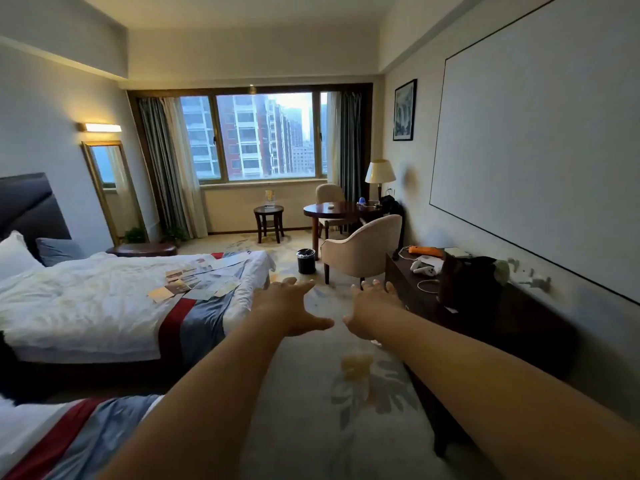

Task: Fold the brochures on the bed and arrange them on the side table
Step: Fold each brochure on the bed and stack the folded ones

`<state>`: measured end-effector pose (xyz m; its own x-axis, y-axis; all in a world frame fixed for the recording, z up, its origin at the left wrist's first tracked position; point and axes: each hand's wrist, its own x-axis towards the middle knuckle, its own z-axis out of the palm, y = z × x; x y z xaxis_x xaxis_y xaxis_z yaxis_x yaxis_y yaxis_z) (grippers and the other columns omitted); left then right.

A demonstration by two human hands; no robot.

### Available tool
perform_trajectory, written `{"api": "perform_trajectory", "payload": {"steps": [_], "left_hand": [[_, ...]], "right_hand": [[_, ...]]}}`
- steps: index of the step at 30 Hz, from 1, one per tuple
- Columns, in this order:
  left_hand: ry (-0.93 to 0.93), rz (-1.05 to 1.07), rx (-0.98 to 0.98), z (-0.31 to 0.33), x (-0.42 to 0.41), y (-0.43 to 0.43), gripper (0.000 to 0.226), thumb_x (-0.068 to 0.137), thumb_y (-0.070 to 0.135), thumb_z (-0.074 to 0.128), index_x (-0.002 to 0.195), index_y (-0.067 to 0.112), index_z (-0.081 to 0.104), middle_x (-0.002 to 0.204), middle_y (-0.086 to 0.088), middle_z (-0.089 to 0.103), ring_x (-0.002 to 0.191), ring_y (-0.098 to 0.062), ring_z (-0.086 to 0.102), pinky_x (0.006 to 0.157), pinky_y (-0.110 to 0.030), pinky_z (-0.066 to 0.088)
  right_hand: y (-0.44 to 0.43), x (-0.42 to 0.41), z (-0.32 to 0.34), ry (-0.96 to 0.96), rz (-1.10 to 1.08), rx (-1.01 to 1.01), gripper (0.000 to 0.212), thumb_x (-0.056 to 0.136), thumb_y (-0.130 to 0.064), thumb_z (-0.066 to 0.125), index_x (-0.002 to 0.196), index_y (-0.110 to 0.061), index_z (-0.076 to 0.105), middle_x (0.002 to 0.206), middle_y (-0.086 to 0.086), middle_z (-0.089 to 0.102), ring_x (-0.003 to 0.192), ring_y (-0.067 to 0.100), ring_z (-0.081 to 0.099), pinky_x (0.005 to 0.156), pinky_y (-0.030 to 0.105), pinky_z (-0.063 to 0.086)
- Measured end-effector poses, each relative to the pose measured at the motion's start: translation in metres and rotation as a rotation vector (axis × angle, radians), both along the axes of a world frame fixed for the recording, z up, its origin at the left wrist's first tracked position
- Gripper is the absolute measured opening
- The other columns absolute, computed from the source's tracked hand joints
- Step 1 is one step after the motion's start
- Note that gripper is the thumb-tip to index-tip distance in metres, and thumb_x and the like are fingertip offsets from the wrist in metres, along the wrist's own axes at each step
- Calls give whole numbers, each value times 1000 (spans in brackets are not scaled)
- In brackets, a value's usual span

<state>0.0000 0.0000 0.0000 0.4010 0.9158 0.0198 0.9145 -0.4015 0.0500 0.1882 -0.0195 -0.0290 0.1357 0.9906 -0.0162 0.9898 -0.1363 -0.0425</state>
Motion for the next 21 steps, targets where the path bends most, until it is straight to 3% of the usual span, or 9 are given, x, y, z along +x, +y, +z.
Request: {"api": "perform_trajectory", "payload": {"steps": [3, 8, 13, 21], "left_hand": [[34, 16, 7, 4, -2, 65, 102, 78, 87, 54, 161, 41, 19, 169, -2, 22, 152, -31, 26, 116, -56, 30], [25, 32, 6, 0, 5, 180, 69, 98, 64, 44, 160, 42, 22, 169, 1, 25, 152, -29, 29, 117, -54, 29], [43, 38, 20, -12, 27, 292, 63, 102, 60, 37, 161, 41, 22, 169, -1, 23, 154, -29, 24, 121, -54, 22], [80, 67, 20, -20, 89, 488, 66, 100, 64, 35, 160, 40, 24, 168, -4, 26, 152, -31, 27, 120, -55, 24]], "right_hand": [[61, -4, 6, 21, -15, 6, 80, 102, -45, 51, 165, -16, 12, 173, 11, 12, 160, 33, 5, 128, 51, 4], [166, -3, 8, 85, -18, -24, 75, 103, -48, 48, 164, -17, 18, 170, 14, 22, 157, 38, 15, 127, 55, 13], [284, 23, -6, 104, 6, 10, 69, 103, -49, 47, 163, -29, 20, 165, 13, 31, 151, 38, 30, 122, 55, 26], [474, 96, -20, 81, 44, -4, 70, 104, -48, 46, 165, -28, 17, 171, 10, 20, 157, 37, 17, 126, 53, 17]]}}
